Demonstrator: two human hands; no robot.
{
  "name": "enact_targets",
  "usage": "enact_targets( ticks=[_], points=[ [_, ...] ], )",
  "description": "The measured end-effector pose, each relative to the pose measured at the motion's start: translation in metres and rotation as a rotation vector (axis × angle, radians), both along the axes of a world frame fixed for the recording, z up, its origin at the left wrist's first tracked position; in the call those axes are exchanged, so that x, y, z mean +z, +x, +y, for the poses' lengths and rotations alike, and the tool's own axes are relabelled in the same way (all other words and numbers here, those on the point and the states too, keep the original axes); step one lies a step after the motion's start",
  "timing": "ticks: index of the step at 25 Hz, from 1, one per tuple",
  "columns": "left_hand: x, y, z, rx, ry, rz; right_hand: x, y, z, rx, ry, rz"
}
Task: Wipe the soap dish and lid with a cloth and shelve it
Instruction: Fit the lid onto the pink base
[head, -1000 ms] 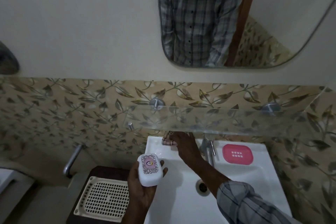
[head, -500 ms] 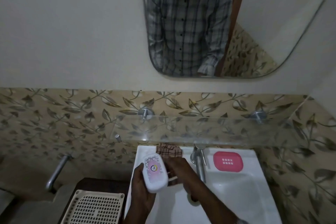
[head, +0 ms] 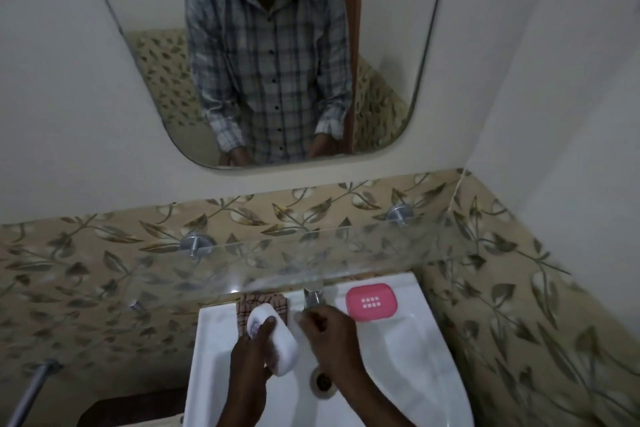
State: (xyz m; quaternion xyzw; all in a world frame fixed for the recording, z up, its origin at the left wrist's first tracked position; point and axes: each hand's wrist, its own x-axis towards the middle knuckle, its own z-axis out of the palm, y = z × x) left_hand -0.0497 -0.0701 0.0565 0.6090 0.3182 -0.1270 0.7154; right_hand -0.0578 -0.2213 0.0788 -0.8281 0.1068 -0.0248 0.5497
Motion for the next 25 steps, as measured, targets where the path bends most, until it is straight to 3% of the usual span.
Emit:
enact_targets(
  ticks=[2, 5, 8, 11, 13, 16, 18, 21, 25],
  points=[
    [-0.002, 0.004, 0.002, 0.071, -0.171, 0.070, -0.023, 0.009, -0.031, -0.389, 0.053, 0.071],
    [-0.001, -0.001, 0.008, 0.115, -0.372, 0.092, -0.059, 0.034, -0.072, -0.713, 0.377, 0.466],
    [0.002, -0.006, 0.007, 0.079, -0.409, 0.088, -0.081, 0.059, -0.092, -0.708, 0.622, 0.605],
    [0.000, -0.013, 0.007, 0.028, -0.358, 0.054, -0.096, 0.071, -0.101, -0.639, 0.693, 0.569],
    [0.001, -0.016, 0.010, 0.001, -0.335, 0.033, -0.104, 0.068, -0.104, -0.724, 0.720, 0.556],
    [0.008, -0.017, 0.011, -0.012, -0.324, 0.030, -0.087, 0.047, -0.106, -0.763, 0.420, 0.575],
    [0.015, -0.016, 0.011, -0.030, -0.323, 0.019, -0.068, 0.026, -0.105, -0.670, 0.233, 0.424],
    [0.025, -0.016, 0.003, -0.122, -0.308, -0.018, -0.026, -0.005, -0.084, -0.457, 0.151, 0.146],
    [0.039, -0.021, -0.019, -0.242, -0.196, -0.108, 0.020, -0.018, -0.034, -0.093, -0.034, -0.023]
  ],
)
